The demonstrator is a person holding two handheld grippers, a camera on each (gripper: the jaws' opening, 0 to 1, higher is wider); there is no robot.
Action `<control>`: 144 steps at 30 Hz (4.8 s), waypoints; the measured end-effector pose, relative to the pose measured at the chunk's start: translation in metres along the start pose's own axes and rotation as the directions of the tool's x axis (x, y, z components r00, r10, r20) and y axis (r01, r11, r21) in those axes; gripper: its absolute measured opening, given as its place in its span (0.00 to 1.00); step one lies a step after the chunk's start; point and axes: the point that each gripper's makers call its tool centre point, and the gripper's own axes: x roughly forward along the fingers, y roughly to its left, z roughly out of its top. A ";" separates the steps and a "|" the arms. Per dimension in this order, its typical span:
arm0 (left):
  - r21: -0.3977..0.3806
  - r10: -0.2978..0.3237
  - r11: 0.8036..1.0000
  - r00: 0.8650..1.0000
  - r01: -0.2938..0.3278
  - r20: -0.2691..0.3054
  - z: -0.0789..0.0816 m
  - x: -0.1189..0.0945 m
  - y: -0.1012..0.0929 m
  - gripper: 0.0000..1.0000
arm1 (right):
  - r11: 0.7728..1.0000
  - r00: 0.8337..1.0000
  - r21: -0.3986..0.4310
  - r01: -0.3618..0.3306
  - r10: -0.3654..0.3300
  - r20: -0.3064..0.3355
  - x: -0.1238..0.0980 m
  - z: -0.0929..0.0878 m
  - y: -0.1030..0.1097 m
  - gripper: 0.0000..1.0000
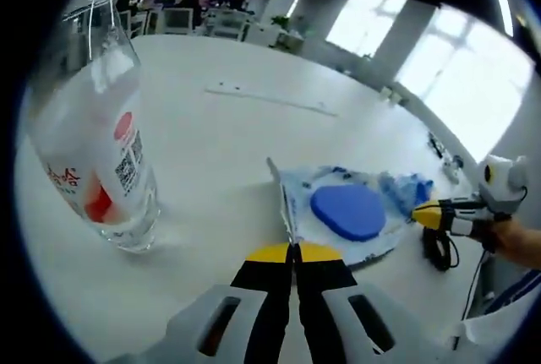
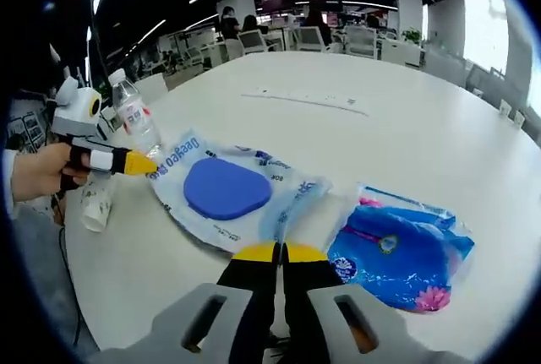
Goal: Arrange the tabletop items into an orderly group along one side of the table until the central work area is clear of visible clutter.
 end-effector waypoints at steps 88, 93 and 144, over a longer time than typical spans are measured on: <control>0.030 0.250 0.966 0.959 -0.256 0.135 0.045 -0.113 -0.003 0.62 | 0.988 0.992 -0.114 -0.106 0.113 0.053 -0.055 0.069 0.052 0.38; 0.017 0.269 0.962 0.955 -0.273 0.126 0.035 -0.123 -0.001 0.62 | 0.985 0.989 -0.113 -0.129 0.136 0.056 -0.064 0.067 0.055 0.39; -0.232 0.425 0.876 0.904 -0.423 -0.045 -0.046 -0.143 0.042 0.63 | 0.976 0.974 -0.013 -0.219 0.219 0.060 -0.080 0.002 0.061 0.36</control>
